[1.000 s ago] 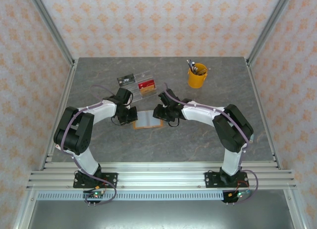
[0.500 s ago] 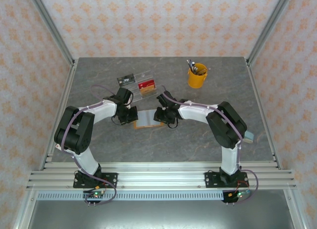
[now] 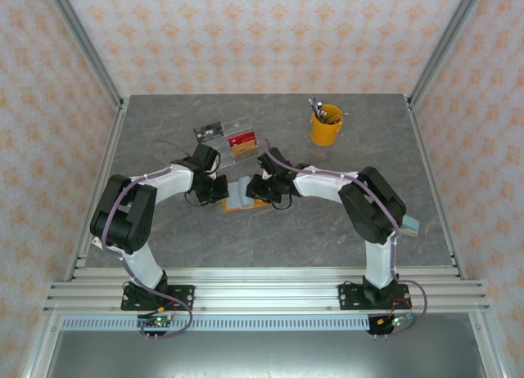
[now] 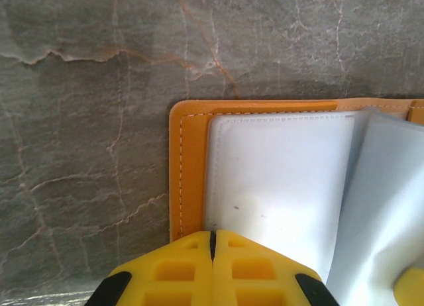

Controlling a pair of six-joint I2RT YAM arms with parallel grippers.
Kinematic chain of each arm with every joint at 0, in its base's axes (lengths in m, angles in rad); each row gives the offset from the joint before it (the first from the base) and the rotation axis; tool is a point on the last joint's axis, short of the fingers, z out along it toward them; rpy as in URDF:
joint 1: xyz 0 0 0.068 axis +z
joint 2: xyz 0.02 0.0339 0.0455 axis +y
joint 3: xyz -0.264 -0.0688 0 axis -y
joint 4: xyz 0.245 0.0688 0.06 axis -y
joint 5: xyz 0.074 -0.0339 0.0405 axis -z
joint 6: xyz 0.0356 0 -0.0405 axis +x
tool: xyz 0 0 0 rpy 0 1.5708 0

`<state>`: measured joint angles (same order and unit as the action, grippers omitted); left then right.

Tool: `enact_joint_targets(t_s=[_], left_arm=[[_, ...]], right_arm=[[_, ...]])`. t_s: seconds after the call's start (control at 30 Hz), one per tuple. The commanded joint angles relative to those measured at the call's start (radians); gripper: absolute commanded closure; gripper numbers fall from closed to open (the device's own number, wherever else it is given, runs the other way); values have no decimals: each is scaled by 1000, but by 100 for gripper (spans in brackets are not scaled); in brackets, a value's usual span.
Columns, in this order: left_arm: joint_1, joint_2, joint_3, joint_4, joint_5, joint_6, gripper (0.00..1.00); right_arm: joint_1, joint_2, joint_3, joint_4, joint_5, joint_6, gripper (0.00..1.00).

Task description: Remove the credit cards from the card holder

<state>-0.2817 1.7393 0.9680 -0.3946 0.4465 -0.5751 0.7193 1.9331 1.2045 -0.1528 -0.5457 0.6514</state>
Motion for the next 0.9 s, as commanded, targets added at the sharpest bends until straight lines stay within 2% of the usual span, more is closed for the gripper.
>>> enact_joint_targets(t_s=[0.0, 0.27, 0.4, 0.5, 0.67, 0.77, 0.87], left_arm=[[-18, 63, -30, -42, -20, 24, 99], [-18, 49, -23, -41, -10, 26, 99], [-19, 3, -4, -57, -15, 28, 97], [-18, -58, 18, -90, -47, 26, 92], [-17, -187, 55, -193, -223, 10, 79], [-14, -280, 67, -234, -330, 0, 69], [-8, -372, 84, -269, -450, 6, 61]], right_arm=[[3, -15, -5, 89, -59, 11, 75], [5, 10, 6, 144, -138, 28, 83], [9, 21, 15, 141, -157, 29, 82], [7, 9, 21, 141, -175, 20, 76], [5, -96, -3, 157, -157, -32, 61], [-4, -183, -31, 147, -98, -75, 50], [-22, -276, -52, 86, 27, -131, 37]])
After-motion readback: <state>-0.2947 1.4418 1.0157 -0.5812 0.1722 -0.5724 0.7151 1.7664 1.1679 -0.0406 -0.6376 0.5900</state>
